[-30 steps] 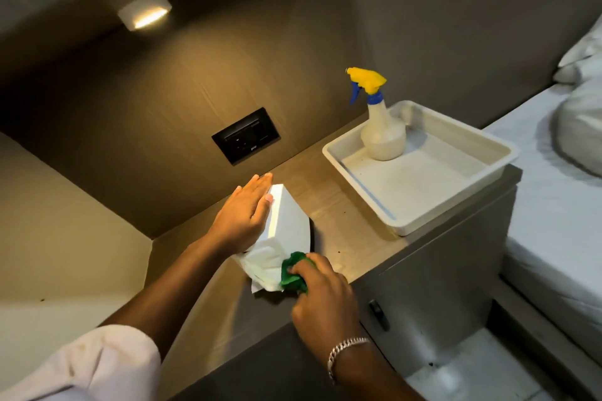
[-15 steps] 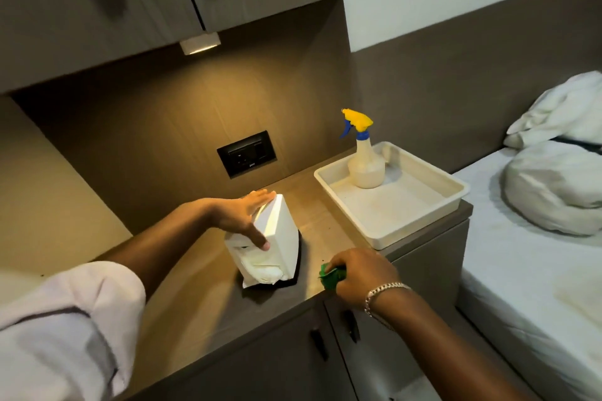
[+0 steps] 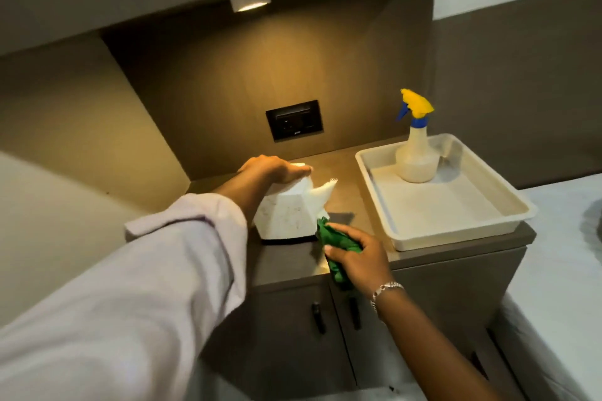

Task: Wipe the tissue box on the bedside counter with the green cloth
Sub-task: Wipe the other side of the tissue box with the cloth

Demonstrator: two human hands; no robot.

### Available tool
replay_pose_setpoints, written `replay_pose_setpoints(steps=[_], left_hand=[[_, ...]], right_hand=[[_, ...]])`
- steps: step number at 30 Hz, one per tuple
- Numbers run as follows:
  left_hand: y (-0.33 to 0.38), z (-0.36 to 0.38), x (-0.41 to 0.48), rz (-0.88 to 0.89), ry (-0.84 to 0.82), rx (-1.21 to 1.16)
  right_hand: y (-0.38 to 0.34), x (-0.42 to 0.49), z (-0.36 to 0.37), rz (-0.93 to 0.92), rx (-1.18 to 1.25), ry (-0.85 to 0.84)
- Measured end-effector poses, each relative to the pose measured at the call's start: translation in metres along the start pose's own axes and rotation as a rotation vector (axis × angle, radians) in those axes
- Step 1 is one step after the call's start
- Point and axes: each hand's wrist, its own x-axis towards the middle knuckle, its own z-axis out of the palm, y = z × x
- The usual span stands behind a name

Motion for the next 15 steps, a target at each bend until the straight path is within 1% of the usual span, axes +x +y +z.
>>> replay_pose_setpoints(steps=[3, 7, 8, 10, 11, 12, 13, 15], left_hand=[[0.015, -0.007, 0.002, -0.086, -0.173, -0.083], [0.021, -0.014, -0.003, -0.117, -0.217, -0.076], [0.019, -0.017, -0.003, -0.132, -0.228, -0.106], [0.013, -0.022, -0.005, -0.170, -0.258, -0.162], [0.009, -0.023, -0.004, -0.169, -0.281, -0.143], [0.006, -0.022, 0.000, -0.140, -0.285, -0.086], [0.003, -0.018, 0.007, -0.067, -0.252, -0.012], [-0.009, -0.004, 0.023, 0.224, -0.123, 0.124]], right_hand=[[0.006, 0.007, 0.018, -0.060, 0.154, 0.083], [0.010, 0.011, 0.039, -0.097, 0.217, 0.182], [0.011, 0.011, 0.042, -0.111, 0.222, 0.200], [0.013, 0.013, 0.046, -0.136, 0.199, 0.215], [0.015, 0.014, 0.048, -0.148, 0.175, 0.215], [0.016, 0.015, 0.049, -0.159, 0.147, 0.213], [0.016, 0.016, 0.051, -0.168, 0.120, 0.214], [0.017, 0.017, 0.055, -0.181, 0.067, 0.237]])
